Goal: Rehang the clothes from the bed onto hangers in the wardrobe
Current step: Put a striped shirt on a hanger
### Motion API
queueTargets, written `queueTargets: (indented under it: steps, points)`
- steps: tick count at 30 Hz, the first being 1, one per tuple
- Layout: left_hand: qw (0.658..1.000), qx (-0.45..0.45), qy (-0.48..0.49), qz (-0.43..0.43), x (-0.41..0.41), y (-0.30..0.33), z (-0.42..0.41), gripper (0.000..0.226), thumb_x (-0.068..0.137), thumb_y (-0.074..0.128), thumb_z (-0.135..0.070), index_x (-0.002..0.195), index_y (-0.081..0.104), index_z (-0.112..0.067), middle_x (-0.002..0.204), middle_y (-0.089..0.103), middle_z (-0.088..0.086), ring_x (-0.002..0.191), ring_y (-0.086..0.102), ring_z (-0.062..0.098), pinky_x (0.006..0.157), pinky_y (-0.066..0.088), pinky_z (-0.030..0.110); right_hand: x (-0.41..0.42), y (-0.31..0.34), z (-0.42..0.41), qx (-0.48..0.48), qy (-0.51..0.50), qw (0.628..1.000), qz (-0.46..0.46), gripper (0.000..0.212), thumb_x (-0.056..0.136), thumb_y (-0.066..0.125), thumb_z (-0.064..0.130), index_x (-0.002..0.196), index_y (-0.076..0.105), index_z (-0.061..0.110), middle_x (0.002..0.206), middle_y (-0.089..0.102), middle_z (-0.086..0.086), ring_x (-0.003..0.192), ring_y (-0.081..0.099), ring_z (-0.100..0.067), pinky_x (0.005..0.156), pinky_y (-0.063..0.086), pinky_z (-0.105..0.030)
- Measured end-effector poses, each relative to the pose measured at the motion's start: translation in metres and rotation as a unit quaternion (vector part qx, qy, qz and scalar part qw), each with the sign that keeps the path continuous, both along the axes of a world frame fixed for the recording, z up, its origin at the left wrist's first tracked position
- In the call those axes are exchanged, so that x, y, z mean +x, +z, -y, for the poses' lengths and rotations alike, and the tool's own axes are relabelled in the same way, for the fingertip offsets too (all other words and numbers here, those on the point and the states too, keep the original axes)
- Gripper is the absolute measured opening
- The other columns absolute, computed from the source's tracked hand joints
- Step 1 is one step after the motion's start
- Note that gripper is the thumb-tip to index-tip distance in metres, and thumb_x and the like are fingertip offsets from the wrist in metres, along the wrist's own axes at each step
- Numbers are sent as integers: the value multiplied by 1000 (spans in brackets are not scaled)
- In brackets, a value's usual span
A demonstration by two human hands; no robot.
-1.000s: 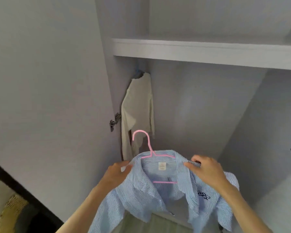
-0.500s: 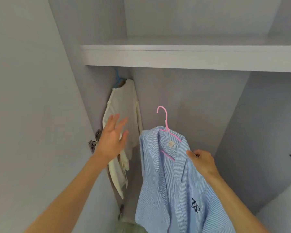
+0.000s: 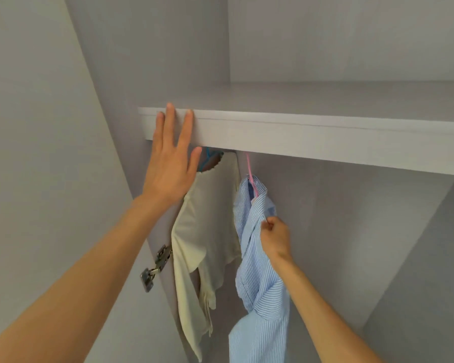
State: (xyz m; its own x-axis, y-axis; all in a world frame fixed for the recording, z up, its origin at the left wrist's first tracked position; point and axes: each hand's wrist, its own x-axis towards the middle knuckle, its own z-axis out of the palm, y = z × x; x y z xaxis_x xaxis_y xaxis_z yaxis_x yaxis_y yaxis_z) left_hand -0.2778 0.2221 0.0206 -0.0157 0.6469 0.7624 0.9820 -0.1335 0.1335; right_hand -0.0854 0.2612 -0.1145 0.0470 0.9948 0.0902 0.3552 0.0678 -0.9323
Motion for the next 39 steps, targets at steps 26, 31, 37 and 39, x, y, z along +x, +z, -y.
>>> queueTargets:
  steps: [26,31,37,39]
  points:
    - [996,81,-25,-26,-37,9,-24,46,99,30,-26,144,27,-19,150,26,16,140,13,37,115,17,46,-180,14,-64,59,81,995,10,43,94,38,1,57,29,20,78,51,-12,73,47,-20,58,29,-21]
    - [997,59,-11,-48,-40,8,-24,49,99,27,-27,146,18,-19,153,18,17,140,9,38,114,14,49,-180,17,-61,-6,130,991,31,31,91,41,7,61,37,16,91,53,-16,80,51,-22,59,32,-24]
    - [999,16,10,-41,-39,1,-5,57,96,29,-31,148,9,-18,156,7,13,143,3,32,114,7,40,-132,30,-44,43,226,962,145,52,98,42,29,143,30,7,150,30,-10,138,28,-24,111,21,-28]
    - [998,3,31,-48,-37,-15,4,58,95,30,-30,148,9,-19,156,8,11,143,3,29,114,8,40,-116,32,-39,86,231,951,185,57,98,42,32,146,24,7,153,24,-10,141,21,-22,113,15,-29]
